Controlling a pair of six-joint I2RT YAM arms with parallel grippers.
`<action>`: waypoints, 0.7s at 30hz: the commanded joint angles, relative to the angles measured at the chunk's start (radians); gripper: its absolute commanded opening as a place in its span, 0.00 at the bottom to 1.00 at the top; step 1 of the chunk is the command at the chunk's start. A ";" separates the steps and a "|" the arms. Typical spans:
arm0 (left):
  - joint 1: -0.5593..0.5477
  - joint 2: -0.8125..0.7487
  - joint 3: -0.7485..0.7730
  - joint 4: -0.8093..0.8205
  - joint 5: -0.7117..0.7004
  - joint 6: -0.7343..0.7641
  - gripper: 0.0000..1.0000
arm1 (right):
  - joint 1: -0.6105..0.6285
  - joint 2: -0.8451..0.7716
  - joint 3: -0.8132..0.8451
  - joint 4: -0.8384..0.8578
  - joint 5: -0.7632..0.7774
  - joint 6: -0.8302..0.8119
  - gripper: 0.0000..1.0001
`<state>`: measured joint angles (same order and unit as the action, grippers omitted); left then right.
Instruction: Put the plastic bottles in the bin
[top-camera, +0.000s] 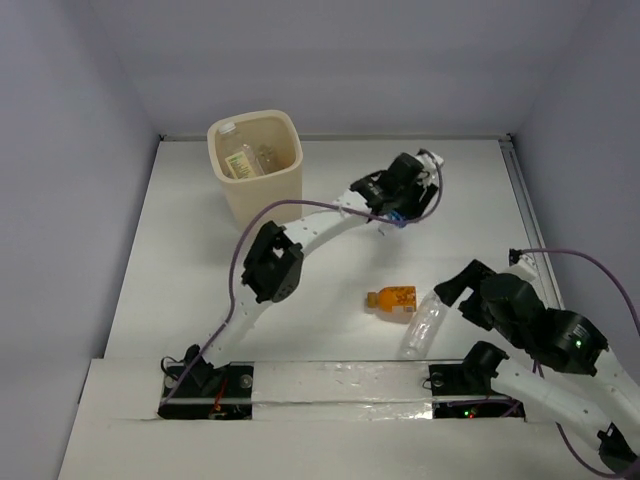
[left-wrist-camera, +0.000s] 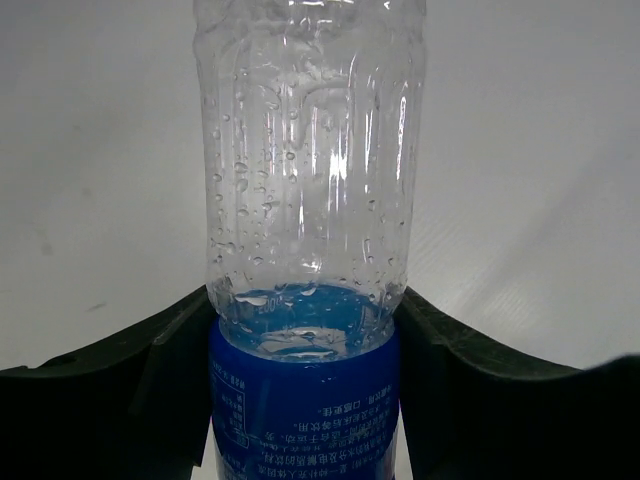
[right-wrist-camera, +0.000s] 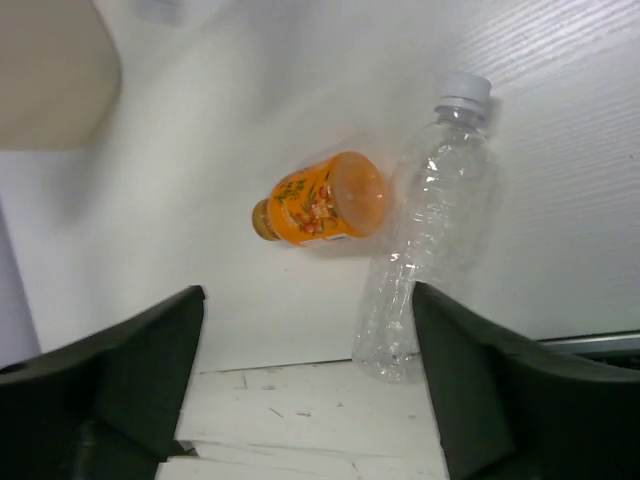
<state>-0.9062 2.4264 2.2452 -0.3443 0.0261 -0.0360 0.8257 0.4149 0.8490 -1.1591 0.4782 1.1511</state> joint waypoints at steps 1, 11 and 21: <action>0.061 -0.330 -0.012 0.116 0.047 -0.103 0.47 | 0.000 0.091 -0.010 0.001 -0.003 0.009 0.95; 0.242 -0.826 -0.369 0.206 0.115 -0.238 0.47 | -0.010 0.350 -0.048 0.039 0.003 0.129 0.96; 0.555 -1.053 -0.605 0.235 0.143 -0.297 0.46 | -0.152 0.482 -0.092 0.132 -0.133 0.170 0.82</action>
<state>-0.4374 1.3708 1.7016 -0.1249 0.1394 -0.2955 0.7422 0.8848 0.7898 -1.1297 0.4088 1.2980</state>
